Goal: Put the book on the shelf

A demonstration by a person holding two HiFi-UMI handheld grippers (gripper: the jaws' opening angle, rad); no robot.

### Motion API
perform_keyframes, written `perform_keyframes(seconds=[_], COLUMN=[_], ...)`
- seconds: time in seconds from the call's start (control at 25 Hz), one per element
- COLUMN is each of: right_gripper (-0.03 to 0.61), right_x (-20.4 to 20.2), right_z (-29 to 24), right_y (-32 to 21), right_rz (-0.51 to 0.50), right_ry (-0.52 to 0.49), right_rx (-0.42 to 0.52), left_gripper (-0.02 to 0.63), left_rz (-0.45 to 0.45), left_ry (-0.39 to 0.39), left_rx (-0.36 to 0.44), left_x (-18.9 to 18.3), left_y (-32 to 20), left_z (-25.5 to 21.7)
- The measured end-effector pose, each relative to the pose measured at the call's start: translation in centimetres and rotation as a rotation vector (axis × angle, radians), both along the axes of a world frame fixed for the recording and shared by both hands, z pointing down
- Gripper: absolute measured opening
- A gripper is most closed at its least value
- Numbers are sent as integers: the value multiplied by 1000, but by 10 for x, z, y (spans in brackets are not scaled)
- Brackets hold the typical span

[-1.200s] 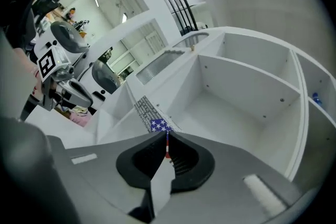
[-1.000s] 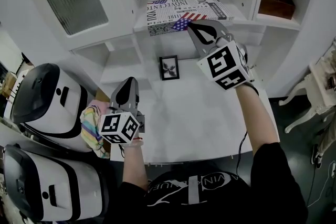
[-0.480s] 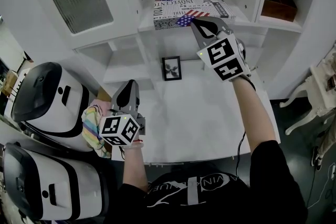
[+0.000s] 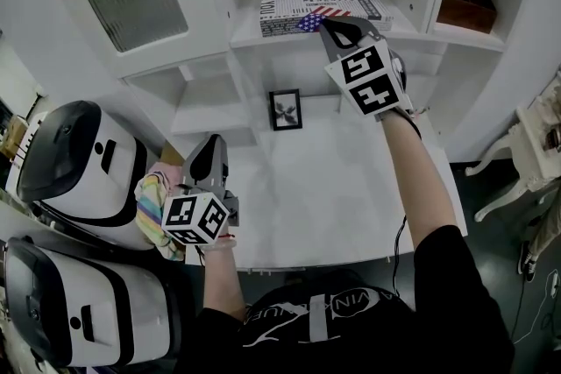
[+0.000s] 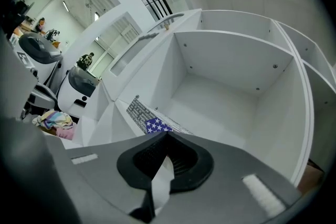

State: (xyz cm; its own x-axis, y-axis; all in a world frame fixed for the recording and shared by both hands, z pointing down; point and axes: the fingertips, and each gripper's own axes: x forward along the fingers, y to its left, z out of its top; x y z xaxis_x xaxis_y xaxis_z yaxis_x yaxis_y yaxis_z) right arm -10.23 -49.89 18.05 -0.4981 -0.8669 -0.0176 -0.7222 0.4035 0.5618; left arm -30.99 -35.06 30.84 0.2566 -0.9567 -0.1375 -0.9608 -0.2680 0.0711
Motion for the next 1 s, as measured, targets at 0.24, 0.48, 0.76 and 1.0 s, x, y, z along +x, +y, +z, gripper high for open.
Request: perform_keyframes(seconds=[0.24, 0.48, 0.76, 1.0], right_gripper=[5, 5, 5, 5], right_x=[1, 0, 1, 10], right_z=[0, 2, -7, -5], right_y=[-8, -13, 1, 20], right_rz=[45, 57, -32, -93], right_ry=[2, 16, -75, -156], right_rx=[-11, -5, 37, 26], left_gripper=[0, 0, 0, 0], left_rz=[-1, 1, 5, -2], left_ry=[4, 9, 1, -17], left_rx=[-11, -14, -20, -12], left_x=[-3, -3, -1, -1], left_y=[2, 4, 4, 1], left_z=[5, 7, 7, 5])
